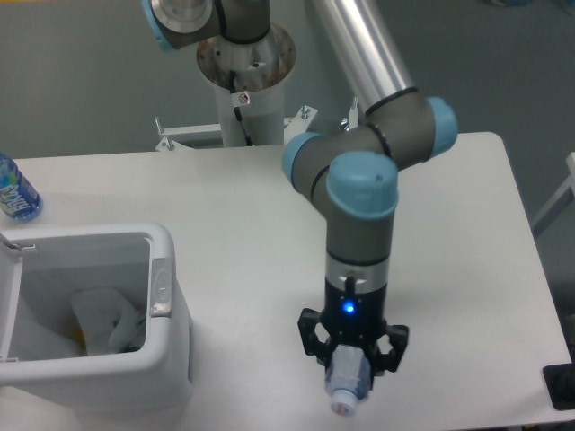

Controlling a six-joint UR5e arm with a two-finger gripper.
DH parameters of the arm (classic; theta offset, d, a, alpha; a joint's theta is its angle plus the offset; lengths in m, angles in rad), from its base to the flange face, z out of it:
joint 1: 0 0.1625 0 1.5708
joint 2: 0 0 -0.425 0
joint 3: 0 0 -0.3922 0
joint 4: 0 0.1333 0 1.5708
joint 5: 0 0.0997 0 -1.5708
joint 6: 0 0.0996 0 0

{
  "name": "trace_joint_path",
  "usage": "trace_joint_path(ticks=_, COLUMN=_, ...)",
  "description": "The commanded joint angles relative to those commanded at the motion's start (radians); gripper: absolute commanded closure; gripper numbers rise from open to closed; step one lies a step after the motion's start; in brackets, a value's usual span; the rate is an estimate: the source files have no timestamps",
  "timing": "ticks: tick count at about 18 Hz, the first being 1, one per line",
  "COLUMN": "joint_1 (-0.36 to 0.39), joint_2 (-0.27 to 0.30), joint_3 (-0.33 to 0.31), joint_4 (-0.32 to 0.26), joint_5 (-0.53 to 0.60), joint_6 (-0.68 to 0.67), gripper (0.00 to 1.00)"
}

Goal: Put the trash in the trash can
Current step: 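Close the gripper on the bottle's cap end and lift it, then carry the held bottle over the trash bin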

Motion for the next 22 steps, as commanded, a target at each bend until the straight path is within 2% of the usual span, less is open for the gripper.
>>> trace_joint_path(ticks=4, joint_1=0.005, joint_2=0.032, joint_3=0.043, joint_4=0.041, joint_5=-0.009, joint_6=-0.143, gripper=0.4)
trace_joint_path(ticks=7, joint_1=-0.009, joint_2=0.052, joint_3=0.06, joint_4=0.042, joint_5=-0.009, joint_6=-0.238, gripper=0.4)
trace_joint_path(ticks=12, joint_1=-0.069, joint_2=0.107, joint_3=0.055, joint_4=0.04, joint_5=-0.008, joint_6=-0.31, gripper=0.41)
trace_joint_path(ticks=17, joint_1=-0.149, joint_2=0.155, joint_3=0.057, joint_4=0.042, joint_5=-0.006, joint_6=-0.333, gripper=0.4)
trace_joint_path(ticks=22, joint_1=-0.28, joint_2=0.157, joint_3=0.052, joint_4=0.042, joint_5=-0.005, joint_6=-0.322, gripper=0.4)
